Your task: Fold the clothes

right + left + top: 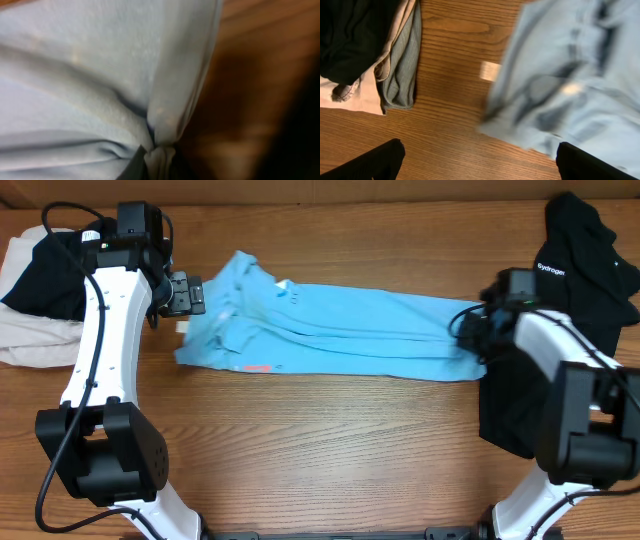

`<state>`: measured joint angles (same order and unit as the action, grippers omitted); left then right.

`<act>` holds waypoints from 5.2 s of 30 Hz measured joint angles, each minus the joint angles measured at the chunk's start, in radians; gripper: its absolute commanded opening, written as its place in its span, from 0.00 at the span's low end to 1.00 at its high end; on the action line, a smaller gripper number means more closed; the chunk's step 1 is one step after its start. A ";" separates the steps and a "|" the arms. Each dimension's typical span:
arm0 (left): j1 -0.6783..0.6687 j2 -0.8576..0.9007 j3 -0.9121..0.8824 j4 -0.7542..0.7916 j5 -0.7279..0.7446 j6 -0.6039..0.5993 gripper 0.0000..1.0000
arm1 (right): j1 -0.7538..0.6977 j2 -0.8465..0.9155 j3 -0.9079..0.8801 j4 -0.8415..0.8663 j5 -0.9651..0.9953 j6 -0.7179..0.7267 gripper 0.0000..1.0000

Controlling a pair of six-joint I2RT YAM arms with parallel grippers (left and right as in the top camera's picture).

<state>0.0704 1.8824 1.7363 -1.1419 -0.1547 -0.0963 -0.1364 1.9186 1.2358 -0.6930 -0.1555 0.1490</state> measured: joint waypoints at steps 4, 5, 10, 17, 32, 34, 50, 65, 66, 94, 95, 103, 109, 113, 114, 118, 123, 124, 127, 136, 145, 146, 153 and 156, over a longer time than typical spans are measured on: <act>0.002 0.000 0.000 -0.010 0.000 0.002 1.00 | -0.066 -0.023 0.157 -0.188 -0.013 -0.060 0.04; 0.002 0.000 0.000 -0.011 0.000 0.003 1.00 | -0.068 -0.029 0.193 -0.214 -0.013 -0.072 0.04; 0.002 0.000 0.000 -0.011 0.000 0.003 1.00 | -0.007 -0.065 0.307 -0.254 -0.032 -0.108 0.04; 0.002 0.000 0.000 -0.011 0.000 0.003 1.00 | 0.265 -0.070 0.315 -0.215 -0.037 -0.100 0.04; 0.002 0.000 0.000 -0.010 0.012 0.003 1.00 | 0.560 0.005 0.334 -0.111 0.002 0.036 1.00; 0.002 0.000 0.000 -0.009 0.034 0.008 1.00 | 0.546 0.005 0.359 -0.138 0.002 0.043 1.00; 0.002 0.055 -0.071 0.070 0.188 0.104 1.00 | 0.420 0.073 0.360 -0.077 0.000 0.117 0.72; 0.002 0.055 -0.072 0.100 0.188 0.107 1.00 | 0.420 0.221 0.338 0.012 -0.001 0.142 0.08; 0.002 0.055 -0.072 0.101 0.188 0.107 1.00 | 0.420 0.221 0.338 0.012 -0.002 0.138 0.05; 0.002 0.058 -0.076 0.109 0.215 0.126 1.00 | 0.511 0.224 0.455 0.071 -0.235 0.191 1.00; 0.002 0.063 -0.076 0.110 0.231 0.138 1.00 | 0.494 0.219 0.455 0.036 -0.226 0.191 1.00; 0.002 0.213 -0.079 0.126 0.353 0.308 1.00 | 0.309 0.152 0.458 -0.219 -0.125 0.137 1.00; 0.002 0.303 -0.096 0.184 0.442 0.408 1.00 | 0.212 0.148 0.459 -0.253 -0.091 0.119 1.00; 0.000 0.302 -0.096 0.228 0.513 0.438 1.00 | 0.197 0.148 0.459 -0.257 -0.088 0.114 1.00; -0.004 0.302 -0.096 0.234 0.530 0.443 1.00 | 0.197 0.148 0.459 -0.254 -0.088 0.113 1.00; -0.041 0.302 -0.098 0.264 0.569 0.448 1.00 | 0.196 0.148 0.459 -0.246 -0.088 0.112 1.00; -0.116 0.302 -0.119 0.355 0.568 0.444 1.00 | 0.196 0.148 0.459 -0.243 -0.088 0.112 1.00; -0.124 0.302 -0.122 0.363 0.566 0.444 1.00 | 0.196 0.148 0.459 -0.244 -0.088 0.112 1.00; -0.148 0.302 -0.139 0.388 0.539 0.439 1.00 | 0.196 0.148 0.459 -0.253 -0.088 0.113 1.00; -0.150 0.298 -0.140 0.394 0.357 0.345 1.00 | 0.196 0.148 0.459 -0.258 -0.088 0.112 1.00; -0.150 0.295 -0.138 0.356 0.243 0.240 1.00 | 0.196 0.148 0.459 -0.259 -0.088 0.112 1.00; -0.150 0.295 -0.133 0.338 0.234 0.229 1.00 | 0.196 0.148 0.459 -0.259 -0.088 0.112 1.00; -0.148 0.296 0.021 0.109 0.179 0.199 1.00 | 0.196 0.148 0.459 -0.257 -0.088 0.112 1.00; -0.148 0.296 0.114 0.057 0.168 0.190 1.00 | 0.196 0.148 0.459 -0.254 -0.088 0.112 1.00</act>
<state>-0.0780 2.1780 1.8500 -1.0851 0.0135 0.0933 0.0601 2.0670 1.6943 -0.9474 -0.2432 0.2611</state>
